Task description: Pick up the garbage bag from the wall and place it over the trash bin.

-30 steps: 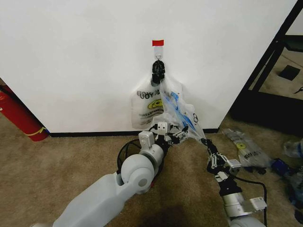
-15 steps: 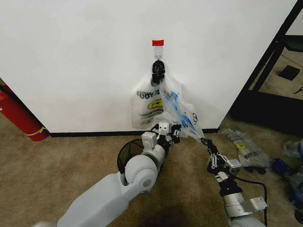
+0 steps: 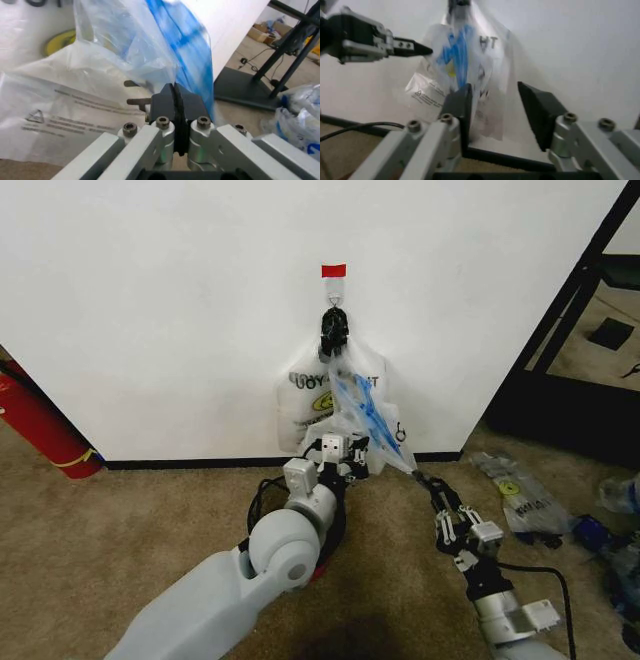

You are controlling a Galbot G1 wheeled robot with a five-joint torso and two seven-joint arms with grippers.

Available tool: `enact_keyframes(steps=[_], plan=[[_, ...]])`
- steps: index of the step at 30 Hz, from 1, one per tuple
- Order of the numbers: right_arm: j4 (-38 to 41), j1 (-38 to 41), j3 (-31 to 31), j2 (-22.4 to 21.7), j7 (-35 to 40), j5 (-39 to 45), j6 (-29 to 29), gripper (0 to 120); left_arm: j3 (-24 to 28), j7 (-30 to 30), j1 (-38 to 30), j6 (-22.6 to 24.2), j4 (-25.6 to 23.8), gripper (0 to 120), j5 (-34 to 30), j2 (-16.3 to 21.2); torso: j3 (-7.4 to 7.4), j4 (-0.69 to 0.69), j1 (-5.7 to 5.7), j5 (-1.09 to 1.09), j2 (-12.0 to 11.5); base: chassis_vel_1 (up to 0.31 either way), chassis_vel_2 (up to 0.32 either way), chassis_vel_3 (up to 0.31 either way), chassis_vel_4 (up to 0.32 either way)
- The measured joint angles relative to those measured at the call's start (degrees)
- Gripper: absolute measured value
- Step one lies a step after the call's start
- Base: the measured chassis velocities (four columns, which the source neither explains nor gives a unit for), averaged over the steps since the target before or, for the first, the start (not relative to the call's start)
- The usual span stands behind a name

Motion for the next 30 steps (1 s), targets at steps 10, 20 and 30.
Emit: enact_keyframes(steps=[10,20,30], plan=[[3.19,4.47,1.55,-4.6,1.44,10.44,-6.89,70,1.17,0.54,0.4,-0.24,0.34,0,1.03,-0.11,0.0,-0.03,0.0,0.01,0.0,0.0,0.0,0.0,0.0],[-5.3,15.62,1.48,-11.12,1.23,8.57,-11.74,100,5.67,1.11,-4.53,-0.47,3.21,0,0.11,-1.1,0.01,-0.01,0.01,0.04,0.0,0.0,0.0,0.0,0.0],[-11.46,27.95,-7.91,-18.24,-1.11,3.07,-12.16,100,3.68,0.97,-3.87,-0.51,2.93,0,-0.26,0.66,0.01,0.01,0.01,0.01,0.0,0.0,0.0,0.0,0.0]])
